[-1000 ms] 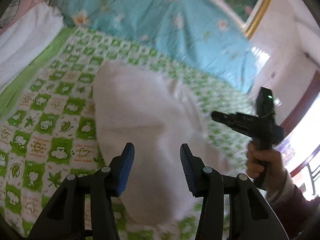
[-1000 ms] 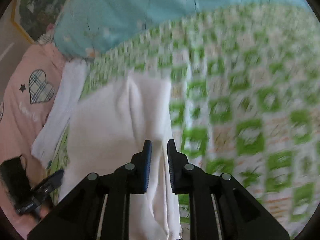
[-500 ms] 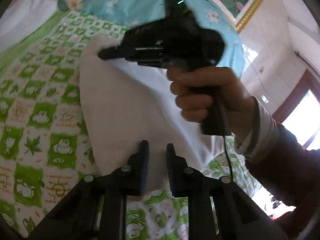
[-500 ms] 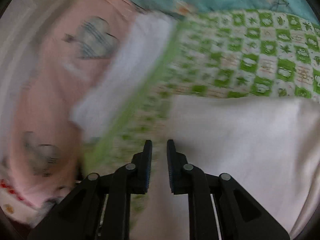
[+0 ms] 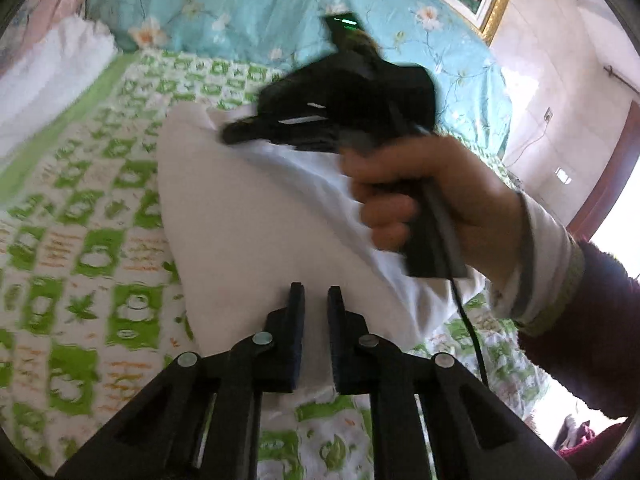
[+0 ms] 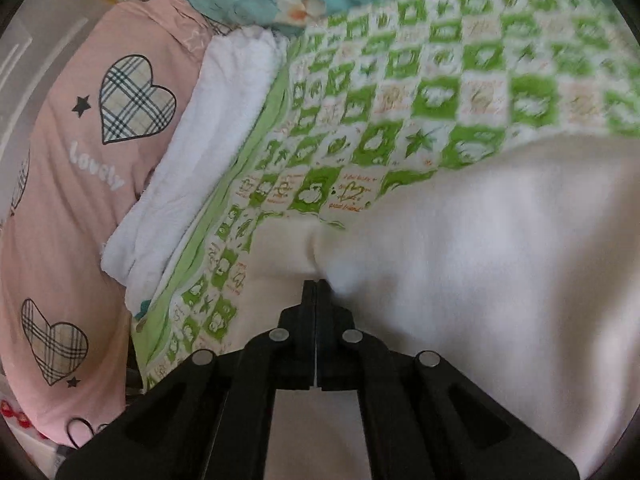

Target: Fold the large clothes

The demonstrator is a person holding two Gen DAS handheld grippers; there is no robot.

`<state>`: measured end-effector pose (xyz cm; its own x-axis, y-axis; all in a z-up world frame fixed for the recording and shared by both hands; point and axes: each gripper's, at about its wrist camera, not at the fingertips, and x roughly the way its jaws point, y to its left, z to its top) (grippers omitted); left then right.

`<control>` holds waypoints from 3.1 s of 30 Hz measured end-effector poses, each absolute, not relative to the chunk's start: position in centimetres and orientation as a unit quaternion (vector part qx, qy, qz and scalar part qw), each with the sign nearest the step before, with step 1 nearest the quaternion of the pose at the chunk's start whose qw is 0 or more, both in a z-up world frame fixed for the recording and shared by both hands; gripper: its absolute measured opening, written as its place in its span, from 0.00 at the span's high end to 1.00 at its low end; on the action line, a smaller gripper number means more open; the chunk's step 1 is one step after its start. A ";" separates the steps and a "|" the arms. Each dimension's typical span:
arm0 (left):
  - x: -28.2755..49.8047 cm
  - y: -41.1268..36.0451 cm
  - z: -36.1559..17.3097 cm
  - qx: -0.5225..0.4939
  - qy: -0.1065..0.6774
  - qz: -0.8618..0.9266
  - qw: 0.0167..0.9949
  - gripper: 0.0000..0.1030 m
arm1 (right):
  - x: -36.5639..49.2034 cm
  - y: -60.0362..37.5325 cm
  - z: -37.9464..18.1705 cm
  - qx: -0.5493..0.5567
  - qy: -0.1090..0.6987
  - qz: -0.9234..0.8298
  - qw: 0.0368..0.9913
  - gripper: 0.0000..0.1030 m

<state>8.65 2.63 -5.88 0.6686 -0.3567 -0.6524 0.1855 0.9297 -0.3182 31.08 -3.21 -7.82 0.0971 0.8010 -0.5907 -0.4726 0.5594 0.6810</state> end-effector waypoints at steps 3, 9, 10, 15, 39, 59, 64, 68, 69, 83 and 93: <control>7.4 3.4 -4.8 -0.127 0.374 -0.144 0.908 0.64 | 28.9 -7.1 -5.7 0.162 0.480 0.433 0.745 0.98; 6.7 4.6 -4.0 -0.132 0.370 -0.107 0.913 0.60 | 24.2 -18.1 -5.3 0.180 0.473 0.370 0.779 0.98; 7.1 4.7 -4.0 -0.130 0.371 -0.100 0.914 0.60 | 23.3 -20.2 -5.6 0.191 0.473 0.354 0.784 0.98; 8.7 4.5 -4.7 -0.121 0.392 -0.085 0.908 0.60 | 20.4 -23.7 -6.6 0.208 0.480 0.329 0.786 0.98; 9.1 4.5 -6.6 -0.100 0.412 -0.079 0.902 0.46 | 25.8 -20.6 -8.2 0.221 0.472 0.264 0.812 0.97; 8.9 4.0 -7.2 -0.081 0.411 -0.068 0.906 0.44 | 18.4 -19.4 -9.1 0.131 0.508 0.310 0.793 0.98; 8.9 4.2 -7.2 -0.088 0.418 -0.067 0.902 0.43 | 17.9 -20.8 -11.8 0.144 0.515 0.294 0.792 1.00; 8.0 4.5 -6.1 -0.097 0.421 -0.064 0.900 0.43 | 17.5 -21.3 -10.4 0.154 0.511 0.295 0.793 0.98; 7.6 4.4 -5.7 -0.090 0.419 -0.059 0.902 0.43 | 17.3 -21.4 -10.0 0.155 0.508 0.295 0.794 0.98; 6.7 5.1 -4.9 -0.101 0.419 -0.045 0.901 0.43 | 17.9 -23.2 -8.5 0.193 0.494 0.271 0.803 0.94; 8.1 6.1 -4.7 -0.112 0.421 -0.037 0.899 0.43 | 21.6 -21.0 -9.5 0.193 0.502 0.272 0.798 0.67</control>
<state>8.11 6.08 -4.72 0.6427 -0.1608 -0.7490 -0.0284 0.9720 -0.2331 21.61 -21.04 -9.53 0.3486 0.6281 -0.6957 -0.2416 0.7774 0.5808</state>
